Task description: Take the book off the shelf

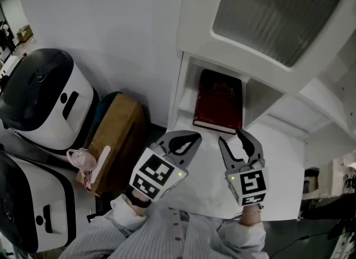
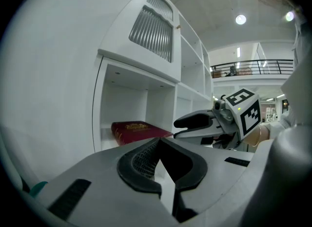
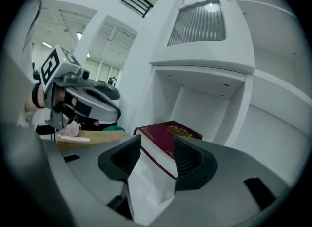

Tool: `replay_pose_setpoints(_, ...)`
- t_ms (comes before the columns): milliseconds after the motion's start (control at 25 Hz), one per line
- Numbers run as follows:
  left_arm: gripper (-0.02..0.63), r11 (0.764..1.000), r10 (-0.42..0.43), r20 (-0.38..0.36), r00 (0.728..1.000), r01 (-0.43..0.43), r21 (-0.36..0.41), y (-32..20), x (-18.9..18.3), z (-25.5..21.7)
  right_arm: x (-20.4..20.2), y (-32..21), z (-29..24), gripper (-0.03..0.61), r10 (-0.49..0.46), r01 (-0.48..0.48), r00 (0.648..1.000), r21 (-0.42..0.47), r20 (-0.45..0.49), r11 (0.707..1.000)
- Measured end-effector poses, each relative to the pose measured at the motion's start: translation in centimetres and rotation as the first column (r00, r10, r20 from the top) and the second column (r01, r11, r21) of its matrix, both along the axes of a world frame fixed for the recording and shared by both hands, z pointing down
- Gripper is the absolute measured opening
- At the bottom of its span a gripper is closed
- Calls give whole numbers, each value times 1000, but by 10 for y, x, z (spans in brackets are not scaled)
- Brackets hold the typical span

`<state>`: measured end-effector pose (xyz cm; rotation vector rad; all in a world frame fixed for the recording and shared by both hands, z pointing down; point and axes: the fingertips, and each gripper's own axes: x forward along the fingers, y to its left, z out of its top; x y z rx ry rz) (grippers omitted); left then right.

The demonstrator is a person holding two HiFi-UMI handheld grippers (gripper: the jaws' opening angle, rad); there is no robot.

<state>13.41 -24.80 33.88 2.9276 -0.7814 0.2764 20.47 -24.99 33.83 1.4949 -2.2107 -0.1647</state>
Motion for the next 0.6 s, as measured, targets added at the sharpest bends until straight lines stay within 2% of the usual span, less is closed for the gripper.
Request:
replay_pose_setpoints(120,10,1000,3,5,1000,-3,-2,-3,-4,2,-6,-7,8,192,-21,22,996,1,-92,1000)
replay_pose_setpoints(360,10,1000,9,9,1000,-9,-10,-10,-13,8,-13,-20,23,213,-24,24,975,-2,-219,1000)
replay_pose_setpoints(440,11,1000,12,9,1000,-12,-18,-13,-14,12,-11,-24,30,219,-11,14,953,8,-303,1000)
replay_pose_setpoints(600,10,999,16,11,1000,-16,-33,-19,-18,19,-7,-32,40,238,22,-2,883,43,-468,999)
